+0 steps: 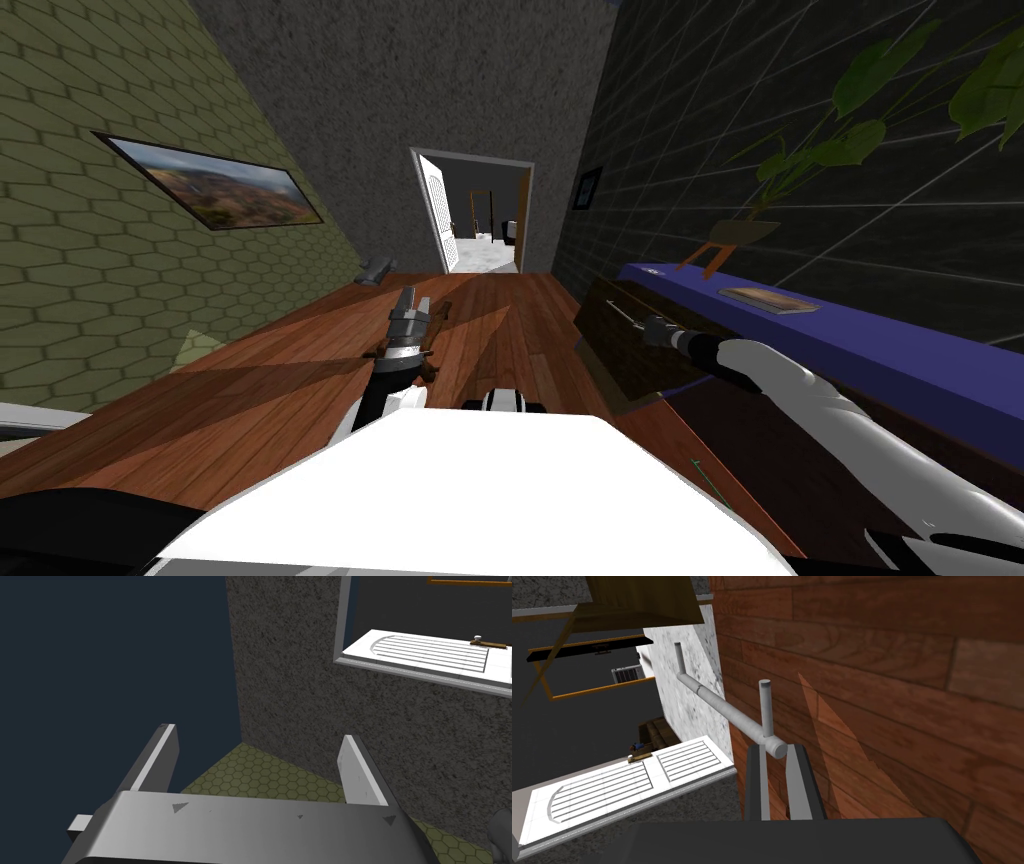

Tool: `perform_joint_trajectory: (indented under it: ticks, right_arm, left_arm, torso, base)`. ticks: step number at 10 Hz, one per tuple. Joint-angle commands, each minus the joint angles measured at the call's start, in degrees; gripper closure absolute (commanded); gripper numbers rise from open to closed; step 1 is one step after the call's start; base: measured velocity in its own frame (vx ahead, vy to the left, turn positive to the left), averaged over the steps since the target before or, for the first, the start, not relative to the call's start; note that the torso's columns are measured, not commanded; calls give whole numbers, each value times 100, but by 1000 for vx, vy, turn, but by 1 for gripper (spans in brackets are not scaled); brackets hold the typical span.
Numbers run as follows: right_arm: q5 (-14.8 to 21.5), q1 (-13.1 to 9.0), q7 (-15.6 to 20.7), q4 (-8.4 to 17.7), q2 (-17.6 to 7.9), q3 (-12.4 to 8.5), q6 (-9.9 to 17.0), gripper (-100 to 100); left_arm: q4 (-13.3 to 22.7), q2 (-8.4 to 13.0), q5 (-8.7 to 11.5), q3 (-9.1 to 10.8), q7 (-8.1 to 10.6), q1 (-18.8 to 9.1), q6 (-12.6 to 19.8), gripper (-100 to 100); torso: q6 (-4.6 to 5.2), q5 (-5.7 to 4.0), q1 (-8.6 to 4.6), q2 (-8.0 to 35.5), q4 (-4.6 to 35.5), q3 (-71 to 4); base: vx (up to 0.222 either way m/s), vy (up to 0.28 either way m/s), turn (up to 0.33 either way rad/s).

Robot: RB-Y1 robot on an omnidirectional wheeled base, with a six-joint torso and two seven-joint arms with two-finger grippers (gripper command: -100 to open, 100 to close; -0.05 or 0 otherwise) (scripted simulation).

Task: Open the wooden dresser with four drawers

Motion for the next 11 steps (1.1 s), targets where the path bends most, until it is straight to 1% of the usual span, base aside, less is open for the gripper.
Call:
perform_joint_trajectory:
  ticks: [1, 2, 4, 5, 6, 11]
  right_arm:
    - [-57, -47, -223, -10, -346, -135, -245, -100]
    - [-68, -56, -268, -12, -415, -163, -294, -100]
    - [-114, -93, -446, -20, -692, -271, -490, -100]
    - [-93, -41, -410, -65, -610, -249, -398, -100]
    - [-95, -47, -426, -62, -622, -254, -419, 0]
    - [-95, -46, -424, -63, -621, -254, -417, 0]
  left_arm:
    - [0, 1, 0, 1, 0, 0, 0, 0]
    - [0, 1, 0, 1, 0, 1, 0, 0]
    - [0, 1, 0, 1, 0, 0, 0, 0]
    - [0, 0, 0, 1, 0, 0, 0, 0]
    - [0, 1, 0, 1, 0, 0, 0, 0]
    - [0, 1, 0, 1, 0, 0, 0, 0]
  torso:
    - [-5, 4, 6, 1, 4, 0]
    - [-8, 8, 27, 3, 3, 2]
    - [-10, 15, 47, 7, 5, 4]
    - [-11, 15, 53, 7, 4, 4]
    - [-11, 11, 43, 6, 3, 5]
    - [-11, 13, 47, 5, 3, 3]
  base:
    - [8, 47, -47]
    - [7, 33, -21]
    - [6, 33, -24]
    - [3, 19, -6]
    - [0, 0, 0]
    - [0, 0, 0]
